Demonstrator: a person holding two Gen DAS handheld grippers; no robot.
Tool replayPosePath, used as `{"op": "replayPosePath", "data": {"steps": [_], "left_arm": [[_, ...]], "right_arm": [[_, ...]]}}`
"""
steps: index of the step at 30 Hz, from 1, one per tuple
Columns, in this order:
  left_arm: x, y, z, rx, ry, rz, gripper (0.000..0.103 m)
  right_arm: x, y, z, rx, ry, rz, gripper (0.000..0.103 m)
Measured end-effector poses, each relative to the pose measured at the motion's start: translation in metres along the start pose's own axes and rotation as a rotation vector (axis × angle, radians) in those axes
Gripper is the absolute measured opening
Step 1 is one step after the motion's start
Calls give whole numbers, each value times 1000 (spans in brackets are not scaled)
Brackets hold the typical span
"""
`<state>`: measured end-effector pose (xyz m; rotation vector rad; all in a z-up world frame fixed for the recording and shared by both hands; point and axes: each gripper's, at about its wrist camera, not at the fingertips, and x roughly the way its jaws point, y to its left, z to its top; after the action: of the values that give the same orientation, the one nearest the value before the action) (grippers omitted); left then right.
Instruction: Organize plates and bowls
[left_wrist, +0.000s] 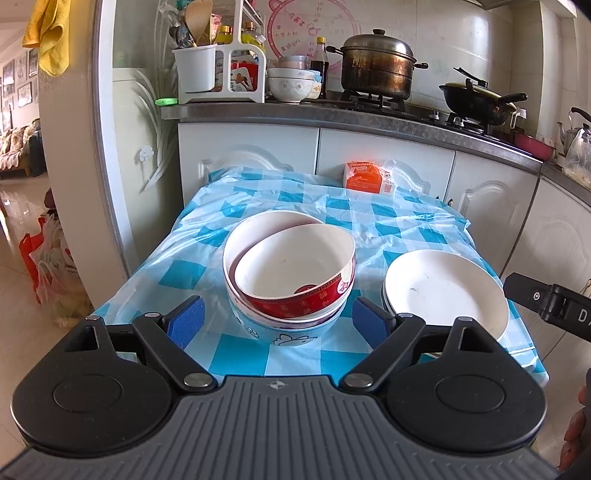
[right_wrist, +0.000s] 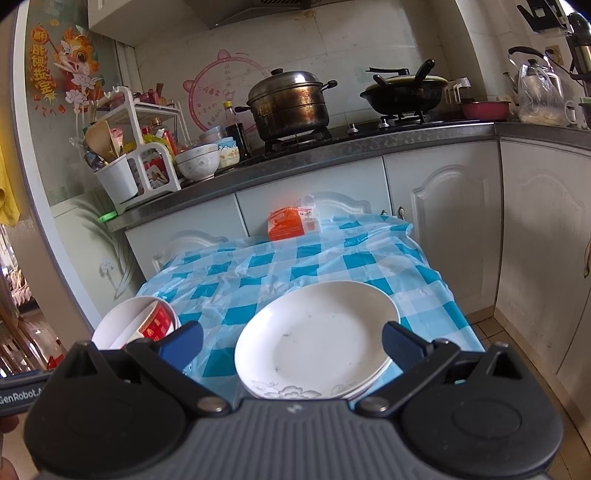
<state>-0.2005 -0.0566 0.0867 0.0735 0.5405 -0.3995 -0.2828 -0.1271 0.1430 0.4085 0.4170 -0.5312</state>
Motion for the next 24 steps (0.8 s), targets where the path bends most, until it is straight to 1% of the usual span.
{"op": "replayPosePath", "data": {"steps": [7,15,24], "left_arm": [[3,-1,-1,12,10,-2,103],[8,-2,-1,23,18,0,103],[15,-2,-2,27,30,-27,103]], "right_arm": [[0,0,-2,-5,-2,18,102],[2,-5,-4,5,6,15,102],[8,-7,-7,10,21,24,102]]}}
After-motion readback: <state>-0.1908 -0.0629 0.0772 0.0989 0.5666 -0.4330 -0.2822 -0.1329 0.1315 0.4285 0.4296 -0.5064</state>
